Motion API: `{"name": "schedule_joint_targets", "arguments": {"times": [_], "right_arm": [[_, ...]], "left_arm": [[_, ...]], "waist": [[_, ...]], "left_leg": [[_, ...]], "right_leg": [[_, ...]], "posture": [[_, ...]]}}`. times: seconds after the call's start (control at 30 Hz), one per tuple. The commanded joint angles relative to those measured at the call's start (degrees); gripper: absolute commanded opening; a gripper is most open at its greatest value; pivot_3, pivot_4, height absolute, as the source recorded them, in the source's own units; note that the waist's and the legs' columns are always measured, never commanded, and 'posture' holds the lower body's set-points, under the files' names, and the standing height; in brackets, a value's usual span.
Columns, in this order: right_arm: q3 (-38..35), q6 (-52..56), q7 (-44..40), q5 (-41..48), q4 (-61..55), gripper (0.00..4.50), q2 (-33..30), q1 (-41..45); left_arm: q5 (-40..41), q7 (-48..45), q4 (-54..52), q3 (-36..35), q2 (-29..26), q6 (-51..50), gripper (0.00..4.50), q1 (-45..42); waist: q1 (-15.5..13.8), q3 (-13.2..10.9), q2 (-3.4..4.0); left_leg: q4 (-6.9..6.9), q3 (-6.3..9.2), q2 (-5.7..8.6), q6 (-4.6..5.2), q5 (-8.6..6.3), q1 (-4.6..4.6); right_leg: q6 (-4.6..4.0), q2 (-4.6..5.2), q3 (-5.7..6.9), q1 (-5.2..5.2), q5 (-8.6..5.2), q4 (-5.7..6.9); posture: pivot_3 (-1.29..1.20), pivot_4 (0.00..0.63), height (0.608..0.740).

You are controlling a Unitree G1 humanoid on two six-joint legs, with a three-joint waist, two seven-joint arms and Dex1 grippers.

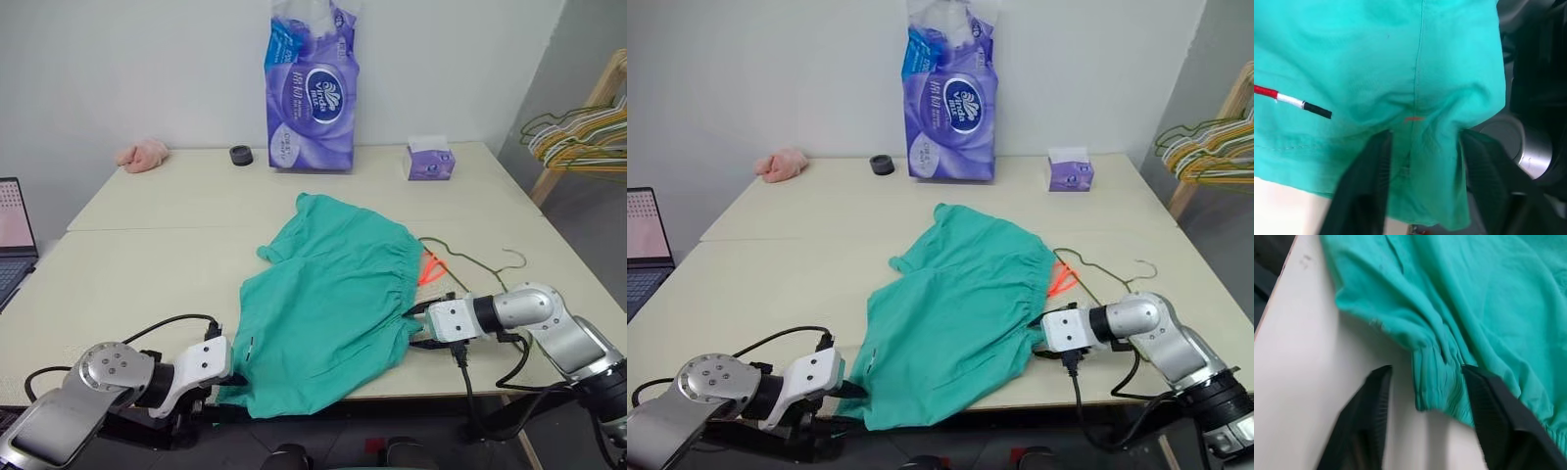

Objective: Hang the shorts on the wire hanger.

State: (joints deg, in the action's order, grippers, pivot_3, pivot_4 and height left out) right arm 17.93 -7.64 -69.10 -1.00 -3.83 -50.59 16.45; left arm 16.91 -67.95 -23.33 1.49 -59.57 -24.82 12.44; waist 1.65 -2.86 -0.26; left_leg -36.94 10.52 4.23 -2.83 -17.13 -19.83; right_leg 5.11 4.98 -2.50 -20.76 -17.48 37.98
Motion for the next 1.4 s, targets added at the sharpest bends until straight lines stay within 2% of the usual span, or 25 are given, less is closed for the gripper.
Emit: {"name": "schedule_joint_targets", "arguments": {"times": [0.03,0.1,0.17,0.27,0.33,0.5,0.67,0.97,1.07,1.2,1.3,1.4], "right_arm": [[-6.4,3.0,-0.8,3.9,-2.6,3.97,-3.4,-0.7],[-12.9,8.8,0.9,8.1,-1.7,4.5,-5.1,-2.3],[-18.9,14.1,3.3,11.4,-0.7,4.5,-5.7,-4.2],[-24.6,20.1,7.5,14.2,-1.5,4.5,-4.1,-6.6],[-28.7,24.8,14.5,13.4,-0.4,4.5,-1.7,-8.5],[-33.7,40.1,28.2,13.5,2.2,4.5,4.6,-8.3],[-33.0,48.7,33.5,14.5,8.5,4.5,9.1,-2.7],[-24.0,48.5,31.7,10.9,25.3,4.5,11.4,6.4],[-21.9,50.8,29.9,10.1,32.0,4.5,11.1,9.1],[-18.6,52.9,27.2,8.8,38.9,3.62,10.5,10.3],[-17.4,54.2,26.7,8.2,40.8,2.59,10.9,9.5],[-17.9,54.0,29.9,7.0,41.2,1.6,12.5,8.7]], "left_arm": [[5.6,2.6,-2.1,-5.1,3.2,-2.6,3.6,-3.6],[10.4,8.0,-2.0,-8.0,9.9,-3.6,4.17,-9.5],[11.6,12.4,-1.7,-9.0,14.8,-4.2,4.17,-13.9],[12.6,13.6,-2.4,-8.6,16.6,-5.4,4.17,-16.2],[12.0,14.8,-2.1,-7.2,17.6,-5.1,4.17,-19.0],[12.0,14.0,0.4,-4.1,18.8,-5.4,4.17,-24.5],[9.9,10.2,3.4,-0.5,17.4,-3.6,4.17,-27.5],[7.9,9.3,5.0,3.8,19.4,-1.8,4.17,-31.7],[7.3,9.3,5.0,4.5,19.5,-1.4,4.17,-32.0],[6.9,9.7,5.2,4.9,19.7,-1.0,4.21,-32.1],[6.5,10.0,5.0,5.0,19.9,-0.8,4.21,-31.9],[6.3,10.5,4.6,4.8,20.0,-0.7,4.21,-31.2]], "waist": [[-0.3,0.0,0.0],[-0.8,0.0,0.01],[-1.3,0.0,-0.1],[-1.1,0.1,-0.06],[-0.7,0.1,-0.07],[0.2,0.1,-0.14],[1.9,0.2,0.06],[4.3,0.2,0.04],[5.0,0.4,-0.24],[5.0,0.8,-0.73],[4.5,1.1,-1.06],[4.4,1.5,-1.43]], "left_leg": [[-0.01,0.0,0.01,0.0,0.0,-0.01],[-0.05,0.02,0.01,0.0,0.0,0.0],[-0.12,0.06,0.01,0.01,0.01,0.02],[-0.09,0.05,0.0,-0.01,0.02,0.06],[-0.07,0.0,0.0,-0.02,0.02,0.07],[-0.12,-0.16,0.06,-0.02,0.02,0.04],[-0.1,-0.37,0.05,-0.02,0.03,0.05],[-0.12,-0.4,0.03,-0.02,0.04,0.05],[-0.13,-0.28,0.02,-0.03,0.04,0.08],[-0.13,-0.1,0.02,-0.02,0.04,0.16],[-0.12,0.11,0.02,-0.02,0.03,0.17],[-0.09,0.21,0.0,-0.02,0.03,0.18]], "right_leg": [[0.0,0.02,0.0,0.01,0.0,0.0],[0.01,0.04,0.06,0.07,0.0,0.0],[0.02,0.05,0.12,0.28,0.01,0.01],[-0.01,0.03,0.13,0.42,0.05,0.0],[-0.03,0.02,0.03,0.39,0.04,0.0],[-0.02,0.09,-0.07,0.41,0.05,-0.03],[-0.02,0.08,-0.11,0.38,0.05,-0.01],[-0.01,0.08,-0.12,0.41,0.05,-0.05],[0.01,0.08,-0.1,0.49,0.07,-0.1],[0.01,0.07,-0.03,0.59,0.07,-0.14],[0.01,0.07,0.16,0.61,0.06,-0.22],[-0.01,0.04,0.24,0.63,0.05,-0.23]], "posture": [[-0.04,0.0,0.74],[-0.05,0.0,0.74],[-0.06,0.0,0.74],[-0.07,0.0,0.74],[-0.08,0.0,0.74],[-0.13,0.0,0.74],[-0.15,0.0,0.74],[-0.16,0.0,0.74],[-0.16,0.0,0.74],[-0.15,0.0,0.74],[-0.14,0.0,0.74],[-0.14,0.0,0.74]]}}
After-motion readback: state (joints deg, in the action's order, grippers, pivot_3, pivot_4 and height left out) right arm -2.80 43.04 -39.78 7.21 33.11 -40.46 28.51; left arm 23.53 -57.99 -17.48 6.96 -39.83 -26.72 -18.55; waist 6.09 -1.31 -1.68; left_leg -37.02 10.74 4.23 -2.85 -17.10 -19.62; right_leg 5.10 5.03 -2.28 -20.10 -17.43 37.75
